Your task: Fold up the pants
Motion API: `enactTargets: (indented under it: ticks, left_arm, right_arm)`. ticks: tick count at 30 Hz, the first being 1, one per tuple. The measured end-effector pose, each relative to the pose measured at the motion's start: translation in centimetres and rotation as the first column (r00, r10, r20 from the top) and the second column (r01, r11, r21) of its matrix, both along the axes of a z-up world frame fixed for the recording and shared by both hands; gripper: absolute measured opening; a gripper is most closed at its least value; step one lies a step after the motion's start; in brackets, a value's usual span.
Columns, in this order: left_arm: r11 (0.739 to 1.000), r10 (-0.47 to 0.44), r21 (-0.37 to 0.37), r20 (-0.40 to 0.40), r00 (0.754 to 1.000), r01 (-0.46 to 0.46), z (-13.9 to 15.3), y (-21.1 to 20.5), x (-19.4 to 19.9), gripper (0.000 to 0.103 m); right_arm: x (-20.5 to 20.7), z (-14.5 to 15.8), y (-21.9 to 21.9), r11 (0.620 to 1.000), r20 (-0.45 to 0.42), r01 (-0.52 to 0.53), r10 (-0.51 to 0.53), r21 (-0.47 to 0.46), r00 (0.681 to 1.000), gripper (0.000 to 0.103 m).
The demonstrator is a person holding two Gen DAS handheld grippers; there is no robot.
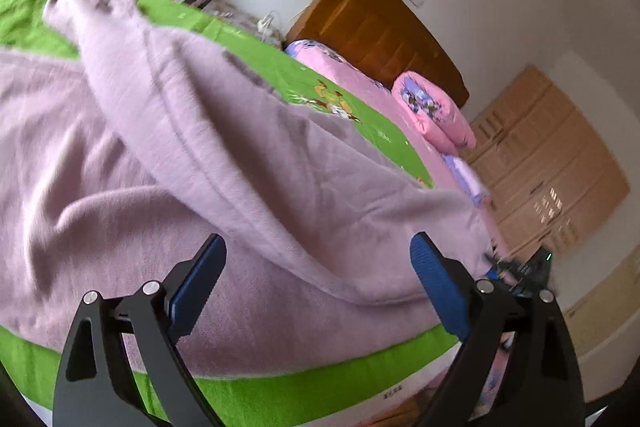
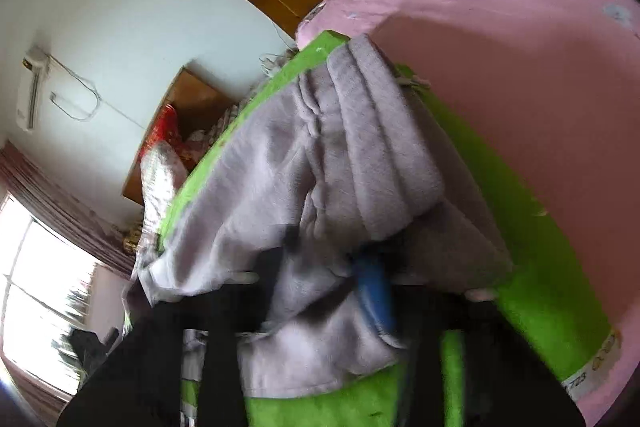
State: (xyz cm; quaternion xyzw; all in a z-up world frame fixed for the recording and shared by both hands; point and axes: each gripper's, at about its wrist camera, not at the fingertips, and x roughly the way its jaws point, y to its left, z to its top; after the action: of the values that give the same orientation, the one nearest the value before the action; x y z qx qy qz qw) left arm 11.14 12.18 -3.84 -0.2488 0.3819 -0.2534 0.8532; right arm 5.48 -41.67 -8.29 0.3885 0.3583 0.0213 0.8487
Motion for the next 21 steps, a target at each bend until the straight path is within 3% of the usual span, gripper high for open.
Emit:
enactTargets:
  ticks: [7, 8, 9, 11, 13, 17, 19, 21]
  left_arm:
    - [0.998, 0.024, -0.046, -0.115, 0.993, -0.029, -0.5, 0.2, 3.2, 0.091]
    - [0.999, 0.033, -0.020, -0.140, 0.990, -0.036, -0.6, -0.2, 4.0, 0.078]
    - [0.999, 0.047, 0.022, -0.164, 0.985, -0.044, -0.8, -0.5, 4.7, 0.047]
    - [0.990, 0.089, 0.121, -0.190, 0.978, -0.067, -1.0, -1.1, 6.0, 0.012]
    - [0.992, 0.077, 0.107, -0.133, 0.988, -0.063, 0.5, -0.9, 6.4, 0.008]
    - [0.988, 0.077, 0.130, 0.093, 0.993, -0.089, 6.6, -0.7, 3.9, 0.008]
    - [0.991, 0.065, 0.105, 0.150, 0.987, -0.081, 8.6, -0.1, 2.1, 0.008]
    - [0.991, 0.049, 0.117, 0.158, 0.986, -0.068, 8.8, 0.1, 0.6, 0.008]
  right_arm:
    - [-0.7, -0.5, -0.1, 1.000, 0.041, 0.014, -0.013, -0.024, 0.999, 0.021]
    - [-1.0, -0.4, 0.0, 0.999, 0.041, 0.013, -0.011, -0.035, 0.999, 0.021]
    - [-1.1, -0.3, 0.1, 0.999, 0.042, 0.013, -0.011, -0.038, 0.999, 0.021]
    - [-1.2, -0.2, 0.0, 0.999, 0.043, 0.011, -0.010, -0.032, 0.999, 0.021]
    - [-1.7, 0.8, 0.3, 0.999, 0.062, 0.004, -0.002, -0.035, 0.998, 0.020]
    - [-2.8, 4.3, 0.5, 1.000, 0.167, -0.023, 0.026, -0.020, 0.986, 0.019]
    - [-3.8, 5.3, 0.5, 1.000, 0.198, -0.025, 0.026, -0.006, 0.980, 0.019]
    - [-4.8, 5.3, 0.4, 1.000, 0.199, -0.031, 0.030, 0.003, 0.980, 0.019]
